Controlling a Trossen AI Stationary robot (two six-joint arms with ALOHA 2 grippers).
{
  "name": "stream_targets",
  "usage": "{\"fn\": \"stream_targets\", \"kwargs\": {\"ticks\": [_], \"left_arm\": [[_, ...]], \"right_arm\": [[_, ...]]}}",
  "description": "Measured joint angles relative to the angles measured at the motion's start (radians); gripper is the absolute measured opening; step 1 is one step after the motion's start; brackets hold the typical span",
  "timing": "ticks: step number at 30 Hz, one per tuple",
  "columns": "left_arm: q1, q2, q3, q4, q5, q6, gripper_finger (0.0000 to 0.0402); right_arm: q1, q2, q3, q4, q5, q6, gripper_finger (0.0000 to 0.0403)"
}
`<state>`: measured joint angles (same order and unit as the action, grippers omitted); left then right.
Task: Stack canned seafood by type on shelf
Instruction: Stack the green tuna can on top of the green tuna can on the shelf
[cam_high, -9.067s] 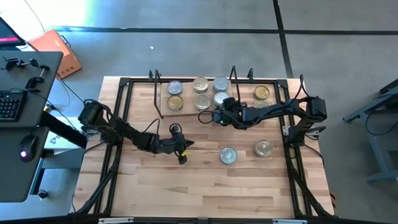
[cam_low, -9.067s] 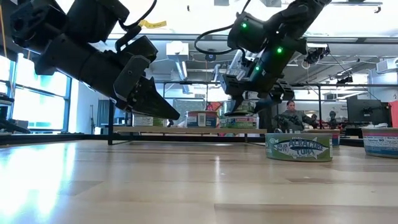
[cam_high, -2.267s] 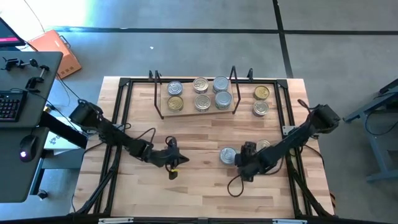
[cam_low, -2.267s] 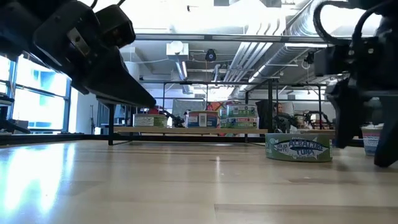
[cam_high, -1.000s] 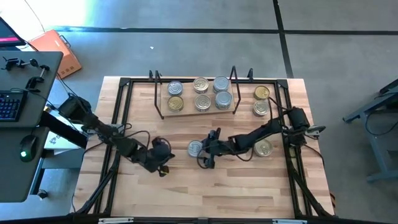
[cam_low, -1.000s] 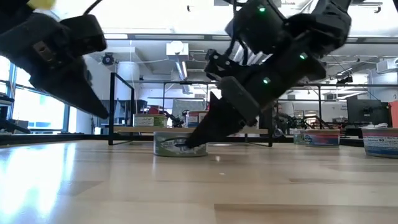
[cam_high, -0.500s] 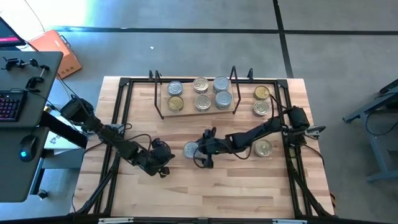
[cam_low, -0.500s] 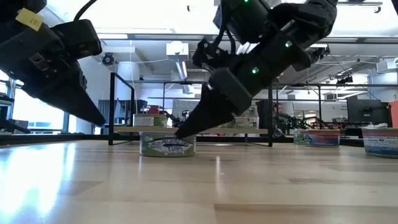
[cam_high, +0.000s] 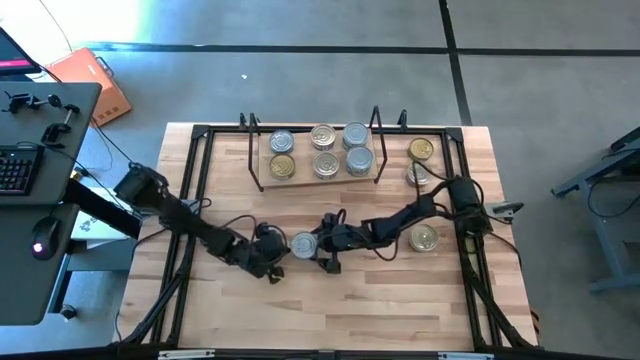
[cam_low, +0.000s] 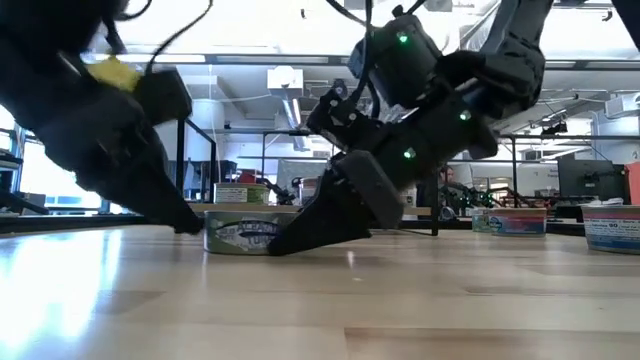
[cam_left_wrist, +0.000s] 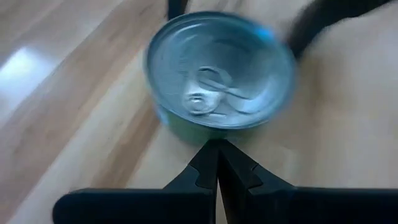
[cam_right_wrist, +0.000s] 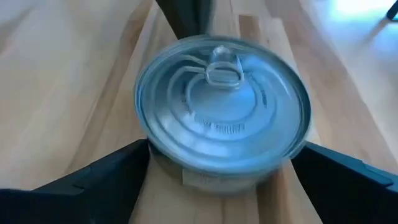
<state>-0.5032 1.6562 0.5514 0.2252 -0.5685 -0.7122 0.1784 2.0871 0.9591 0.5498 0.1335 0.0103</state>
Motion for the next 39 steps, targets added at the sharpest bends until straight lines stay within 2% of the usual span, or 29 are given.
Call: {"fn": "stream_targets", "kwargs": {"ticks": [6, 11, 17, 20, 26, 32, 39], "left_arm": [[0.044, 0.070, -0.003, 0.116, -0.016, 0.076, 0.0000], [0.052, 0.075, -0.006, 0.160, -0.009, 0.121, 0.0000], [0.048, 0.075, -0.006, 0.161, -0.017, 0.118, 0.0000], [0.038, 0.075, -0.006, 0.157, -0.030, 0.119, 0.0000], [0.010, 0.044, 0.006, 0.033, -0.044, 0.009, 0.0000], [-0.043, -0.034, 0.005, -0.167, -0.064, -0.099, 0.0000], [-0.109, -0.137, 0.003, -0.217, -0.092, -0.112, 0.0000]], "right_arm": [[-0.017, 0.015, 0.016, 0.022, -0.015, -0.013, 0.0383], [-0.026, 0.017, 0.016, 0.037, -0.048, -0.019, 0.0381], [-0.021, 0.017, 0.016, 0.037, -0.035, 0.008, 0.0342], [-0.020, 0.017, 0.003, 0.053, -0.012, 0.028, 0.0342], [0.007, 0.014, -0.025, 0.083, 0.054, 0.086, 0.0342], [0.047, -0.048, -0.051, -0.012, 0.132, 0.109, 0.0341], [0.064, -0.132, -0.029, -0.123, 0.142, 0.113, 0.0340]]}}
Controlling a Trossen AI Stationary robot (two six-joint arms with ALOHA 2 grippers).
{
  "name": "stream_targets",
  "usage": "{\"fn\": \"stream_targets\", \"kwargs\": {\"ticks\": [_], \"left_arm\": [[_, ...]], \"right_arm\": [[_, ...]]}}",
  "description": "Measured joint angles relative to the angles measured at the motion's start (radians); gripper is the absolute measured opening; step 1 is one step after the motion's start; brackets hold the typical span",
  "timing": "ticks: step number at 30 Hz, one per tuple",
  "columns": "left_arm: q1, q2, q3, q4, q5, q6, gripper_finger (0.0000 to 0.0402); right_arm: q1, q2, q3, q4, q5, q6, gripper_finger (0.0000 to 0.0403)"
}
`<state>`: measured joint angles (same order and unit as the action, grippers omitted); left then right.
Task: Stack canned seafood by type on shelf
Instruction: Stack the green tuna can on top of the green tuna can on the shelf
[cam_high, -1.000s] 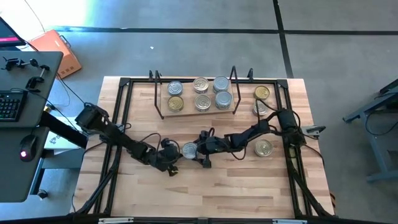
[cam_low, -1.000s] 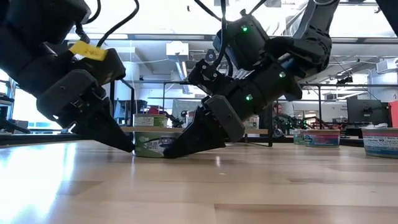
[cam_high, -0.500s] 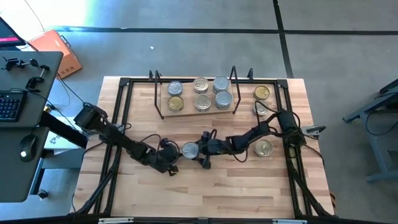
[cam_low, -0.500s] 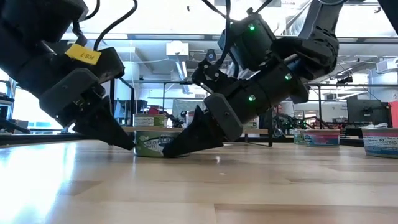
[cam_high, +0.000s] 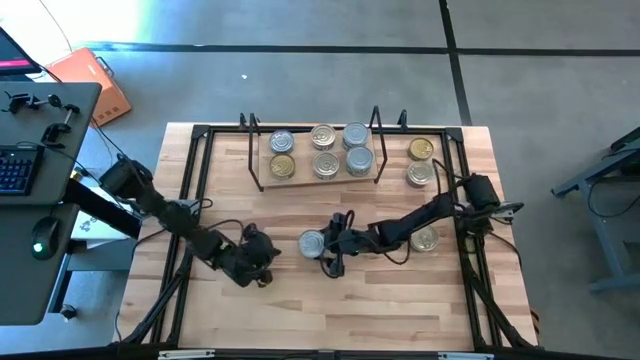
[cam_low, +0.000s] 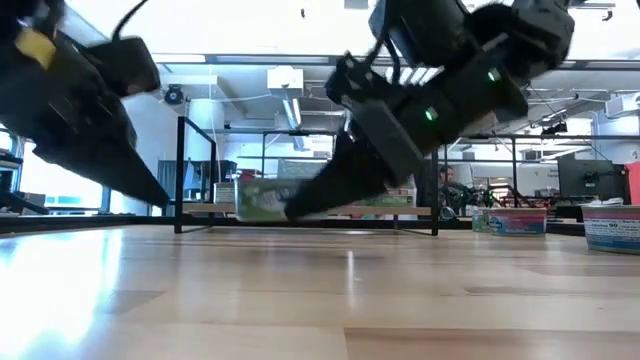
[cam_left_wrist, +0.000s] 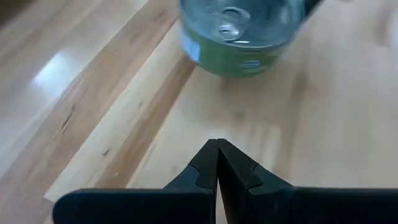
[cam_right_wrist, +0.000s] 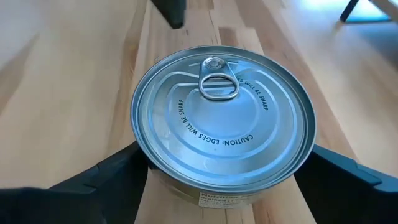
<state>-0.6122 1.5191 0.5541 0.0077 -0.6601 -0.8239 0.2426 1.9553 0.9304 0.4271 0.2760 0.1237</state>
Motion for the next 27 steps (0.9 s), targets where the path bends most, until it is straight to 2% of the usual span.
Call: {"fn": "stream_targets", "kwargs": {"ticks": [4, 7, 13, 20, 24, 27], "left_arm": [[-0.054, -0.067, -0.001, -0.028, -0.013, 0.033, 0.0000], [-0.101, -0.117, -0.001, -0.105, -0.044, 0.002, 0.0000], [-0.187, -0.164, -0.002, -0.245, -0.193, -0.141, 0.0000], [-0.220, -0.158, -0.002, -0.252, -0.272, -0.168, 0.0000], [-0.219, -0.158, -0.002, -0.249, -0.294, -0.162, 0.0000], [-0.219, -0.158, -0.002, -0.250, -0.309, -0.161, 0.0000]], "right_arm": [[-0.018, -0.005, 0.110, -0.126, -0.011, -0.039, 0.0340], [-0.049, -0.005, 0.216, -0.229, -0.065, -0.100, 0.0337], [-0.182, -0.005, 0.385, -0.325, -0.103, -0.216, 0.0332], [-0.378, 0.008, 0.519, -0.334, -0.186, -0.227, 0.0331], [-0.453, 0.076, 0.625, -0.346, -0.182, -0.226, 0.0331], [-0.496, 0.144, 0.723, -0.367, -0.136, -0.203, 0.0331]]}}
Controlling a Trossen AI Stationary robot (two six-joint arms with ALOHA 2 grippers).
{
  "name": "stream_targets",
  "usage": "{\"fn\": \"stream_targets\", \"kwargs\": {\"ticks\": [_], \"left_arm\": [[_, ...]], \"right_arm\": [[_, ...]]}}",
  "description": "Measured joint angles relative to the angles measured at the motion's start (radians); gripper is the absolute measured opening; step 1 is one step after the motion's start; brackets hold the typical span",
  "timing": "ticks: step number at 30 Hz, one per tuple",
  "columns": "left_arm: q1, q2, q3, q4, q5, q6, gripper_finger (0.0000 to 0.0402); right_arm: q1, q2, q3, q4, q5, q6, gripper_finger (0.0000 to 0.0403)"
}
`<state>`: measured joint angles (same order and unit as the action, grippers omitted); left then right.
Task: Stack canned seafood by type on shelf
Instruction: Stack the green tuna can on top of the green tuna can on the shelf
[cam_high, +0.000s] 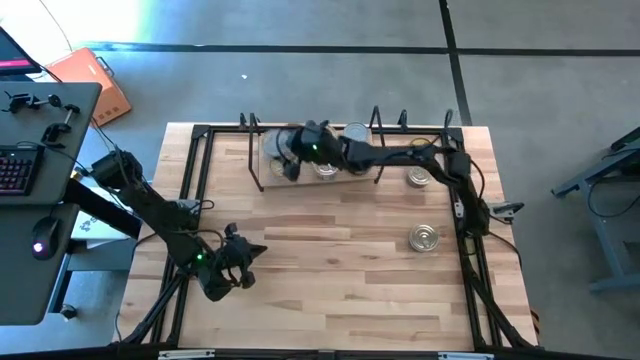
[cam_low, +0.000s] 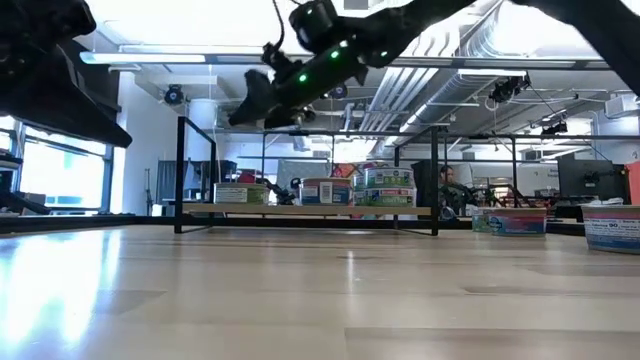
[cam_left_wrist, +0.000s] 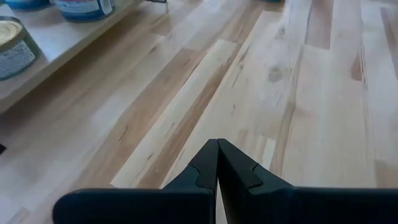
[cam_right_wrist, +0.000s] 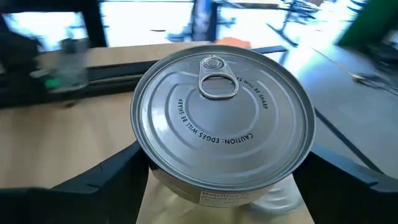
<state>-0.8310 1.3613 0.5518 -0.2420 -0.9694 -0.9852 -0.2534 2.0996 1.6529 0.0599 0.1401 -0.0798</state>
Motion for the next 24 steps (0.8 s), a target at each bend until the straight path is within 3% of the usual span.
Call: {"fn": "stream_targets", "kwargs": {"ticks": [4, 9, 15, 19, 24], "left_arm": [[0.000, 0.000, 0.000, 0.004, -0.022, -0.006, 0.0000], [0.020, -0.017, 0.013, 0.047, -0.054, 0.003, 0.0000], [0.126, -0.138, 0.160, 0.037, -0.050, 0.217, 0.0000], [0.268, -0.231, 0.269, -0.005, 0.050, 0.445, 0.0000], [0.535, -0.284, 0.376, -0.116, 0.251, 0.610, 0.0000]], "right_arm": [[-0.059, 0.073, 0.111, -0.073, 0.023, 0.030, 0.0331], [-0.125, 0.173, 0.238, -0.203, -0.076, 0.034, 0.0331], [-0.140, 0.278, 0.335, -0.282, -0.095, 0.019, 0.0331], [-0.142, 0.294, 0.344, -0.294, -0.094, 0.010, 0.0330], [-0.147, 0.294, 0.345, -0.317, -0.088, -0.002, 0.0330]]}}
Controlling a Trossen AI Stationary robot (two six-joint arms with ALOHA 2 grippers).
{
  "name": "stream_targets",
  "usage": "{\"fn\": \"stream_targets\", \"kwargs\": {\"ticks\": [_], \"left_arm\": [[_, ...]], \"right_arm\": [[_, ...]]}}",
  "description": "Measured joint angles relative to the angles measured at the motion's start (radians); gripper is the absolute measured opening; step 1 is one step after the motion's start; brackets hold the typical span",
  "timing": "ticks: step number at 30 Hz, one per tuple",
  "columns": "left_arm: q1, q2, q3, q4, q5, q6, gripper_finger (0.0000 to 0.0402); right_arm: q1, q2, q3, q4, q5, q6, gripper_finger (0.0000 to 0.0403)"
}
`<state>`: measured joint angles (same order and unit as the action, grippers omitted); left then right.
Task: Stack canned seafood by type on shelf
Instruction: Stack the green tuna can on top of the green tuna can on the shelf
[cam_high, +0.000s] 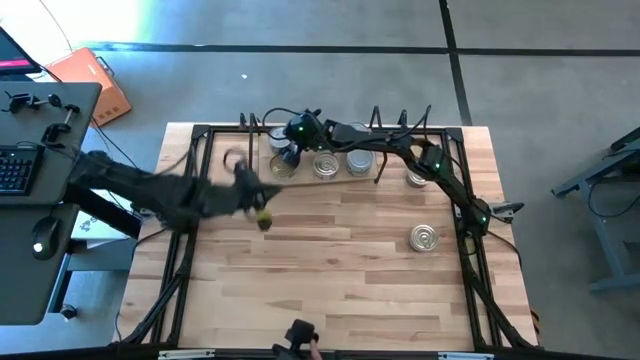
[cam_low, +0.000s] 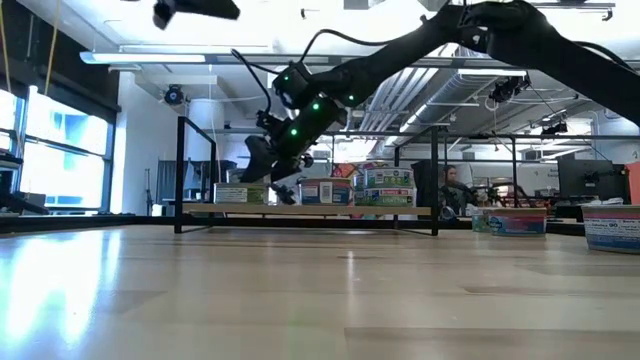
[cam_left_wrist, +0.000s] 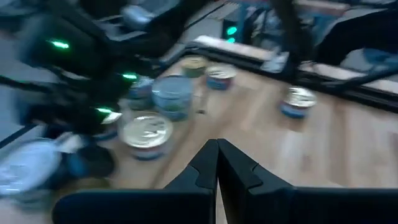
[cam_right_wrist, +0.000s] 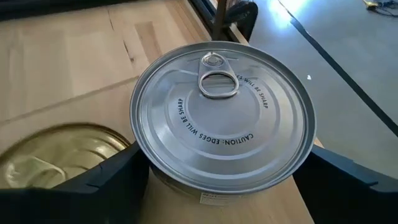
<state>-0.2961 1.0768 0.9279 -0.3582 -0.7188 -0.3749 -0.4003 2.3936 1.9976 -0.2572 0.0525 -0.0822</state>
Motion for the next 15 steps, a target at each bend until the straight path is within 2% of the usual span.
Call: {"fn": "stream_targets", "kwargs": {"ticks": [5, 8, 12, 15], "left_arm": [[0.274, 0.002, 0.023, -0.095, 0.171, 0.062, 0.0000], [0.392, 0.002, 0.016, -0.130, 0.258, 0.071, 0.0000], [0.451, 0.003, 0.015, -0.156, 0.278, 0.080, 0.0000], [0.455, 0.003, 0.015, -0.155, 0.280, 0.091, 0.0000]], "right_arm": [[-0.012, 0.000, 0.000, -0.015, -0.001, 0.024, 0.0330], [-0.017, 0.000, 0.000, -0.019, -0.002, 0.038, 0.0333], [-0.020, 0.000, 0.000, -0.022, -0.001, 0.040, 0.0377], [-0.021, 0.000, 0.000, -0.019, 0.000, 0.036, 0.0389]]}}
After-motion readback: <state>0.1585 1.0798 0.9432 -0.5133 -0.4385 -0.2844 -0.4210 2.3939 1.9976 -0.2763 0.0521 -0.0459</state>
